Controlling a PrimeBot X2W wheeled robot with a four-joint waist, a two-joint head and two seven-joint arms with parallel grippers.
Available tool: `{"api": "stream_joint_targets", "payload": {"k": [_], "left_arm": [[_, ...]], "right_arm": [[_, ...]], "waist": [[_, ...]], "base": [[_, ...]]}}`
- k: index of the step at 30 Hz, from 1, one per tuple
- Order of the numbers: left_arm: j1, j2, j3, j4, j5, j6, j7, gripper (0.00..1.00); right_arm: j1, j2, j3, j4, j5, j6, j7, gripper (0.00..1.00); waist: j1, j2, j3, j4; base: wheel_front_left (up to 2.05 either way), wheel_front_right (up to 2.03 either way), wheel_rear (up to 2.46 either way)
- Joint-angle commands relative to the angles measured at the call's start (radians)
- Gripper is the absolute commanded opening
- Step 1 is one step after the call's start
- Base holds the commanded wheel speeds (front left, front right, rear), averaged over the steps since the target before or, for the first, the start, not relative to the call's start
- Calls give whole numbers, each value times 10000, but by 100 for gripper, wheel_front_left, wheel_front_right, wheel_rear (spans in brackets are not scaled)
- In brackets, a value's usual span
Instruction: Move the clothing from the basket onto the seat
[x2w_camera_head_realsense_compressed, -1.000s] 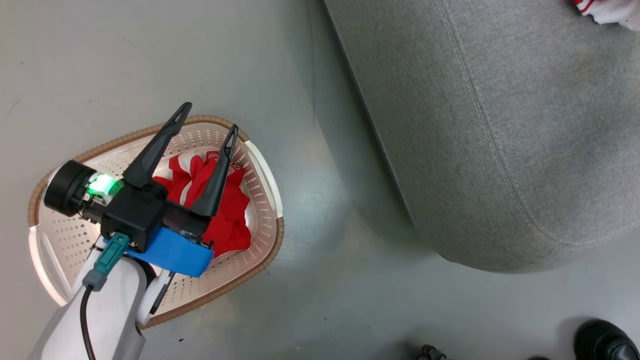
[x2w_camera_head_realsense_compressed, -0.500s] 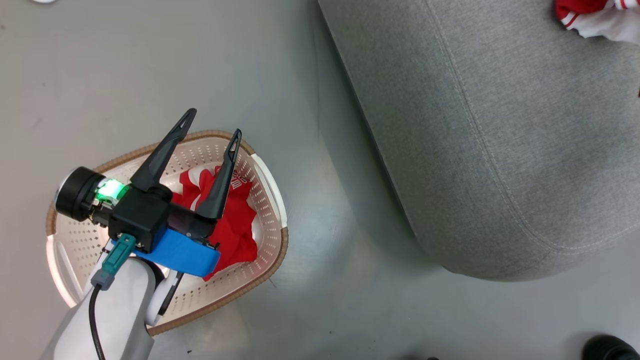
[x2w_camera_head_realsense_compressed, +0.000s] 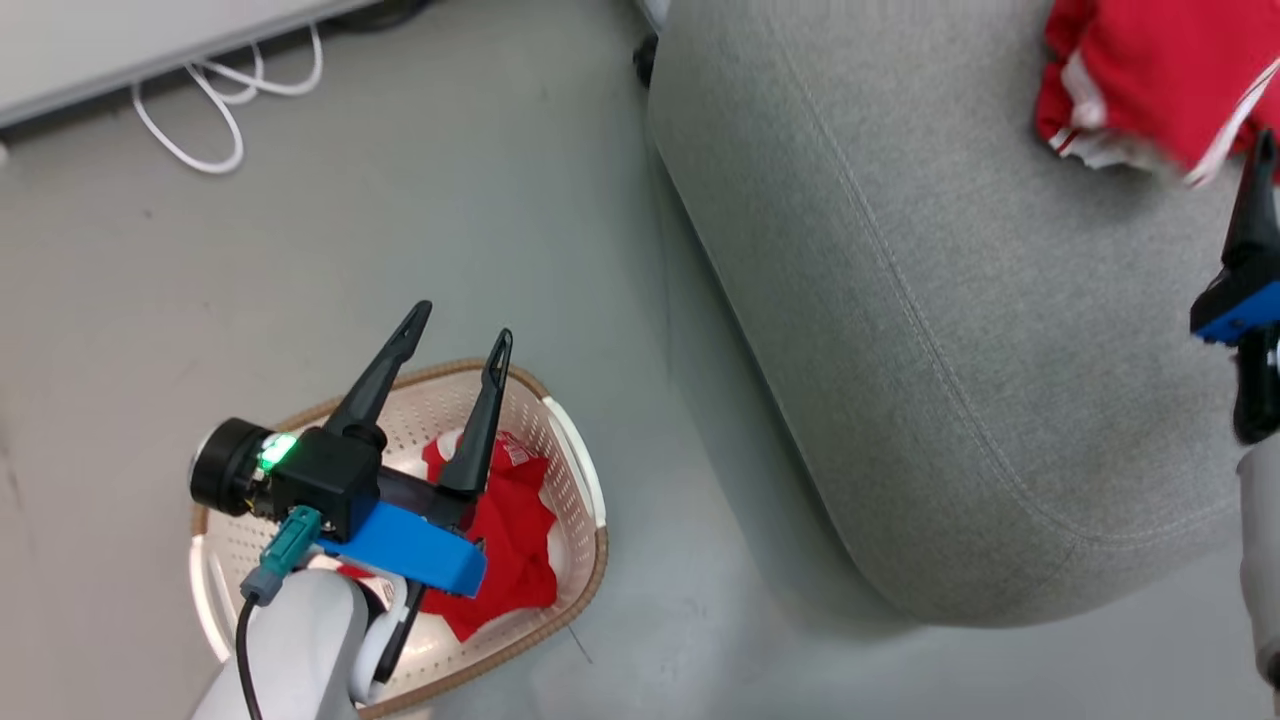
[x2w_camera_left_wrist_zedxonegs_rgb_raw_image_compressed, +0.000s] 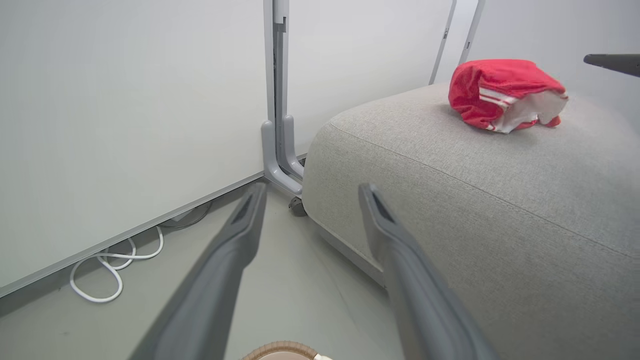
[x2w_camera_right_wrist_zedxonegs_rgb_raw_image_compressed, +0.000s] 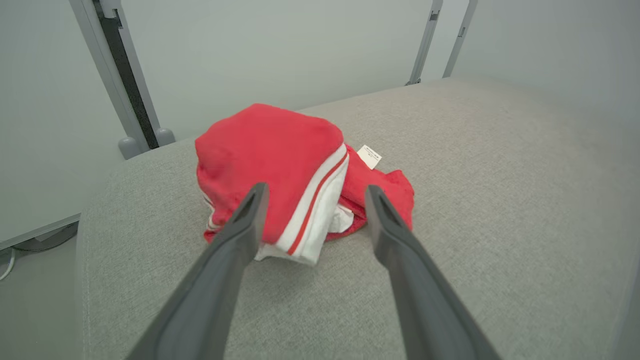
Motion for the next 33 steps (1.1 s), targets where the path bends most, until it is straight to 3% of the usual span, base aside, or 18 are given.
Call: {"api": "stream_joint_targets", "payload": {"k": [1, 15, 33], "left_arm": [[218, -148, 109, 64, -65, -17, -49, 100], [1476, -1139, 1357, 685, -5, -164, -55, 100], [2265, -1733, 2776, 1412, 236, -327, -56, 100]], "right_arm": [[432, 6, 174, -181, 164, 1, -31, 100], [3671, 737, 2221, -2702, 1741, 1, 117, 100], [6812, 1709, 3352, -6657, 1784, 1, 1406, 100]], "waist": [[1, -1, -712, 229], [1, -1, -2591, 869], [1, -1, -3629, 2477]], "base": [[0, 0, 0], [0, 0, 0], [0, 0, 0]]}}
